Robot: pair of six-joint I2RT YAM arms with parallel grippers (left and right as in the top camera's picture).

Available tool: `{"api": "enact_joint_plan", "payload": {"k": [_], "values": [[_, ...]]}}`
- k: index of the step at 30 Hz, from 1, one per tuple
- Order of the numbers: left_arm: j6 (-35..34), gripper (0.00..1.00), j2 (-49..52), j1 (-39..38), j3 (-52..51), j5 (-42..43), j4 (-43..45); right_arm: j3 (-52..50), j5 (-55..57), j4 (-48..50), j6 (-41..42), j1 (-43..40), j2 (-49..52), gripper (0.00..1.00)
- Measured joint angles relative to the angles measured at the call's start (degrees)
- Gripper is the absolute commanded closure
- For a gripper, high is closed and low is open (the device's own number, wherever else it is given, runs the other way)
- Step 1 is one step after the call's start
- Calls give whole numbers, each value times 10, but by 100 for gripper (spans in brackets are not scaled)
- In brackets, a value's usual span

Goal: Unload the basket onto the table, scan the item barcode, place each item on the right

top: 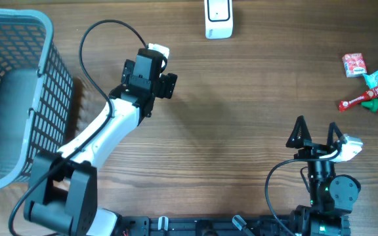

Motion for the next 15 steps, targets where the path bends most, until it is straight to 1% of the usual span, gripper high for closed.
{"api": "enact_joint_plan", "payload": {"k": [3,8,15], "values": [[0,0,-21,-10,0,28,0,0,0,0,0,0,0,0],[0,0,-60,-19,0,47,-14,0,0,0,0,0,0,0],[0,0,-127,-10,0,56,-95,0,0,1,0,-1,0,0]]}}
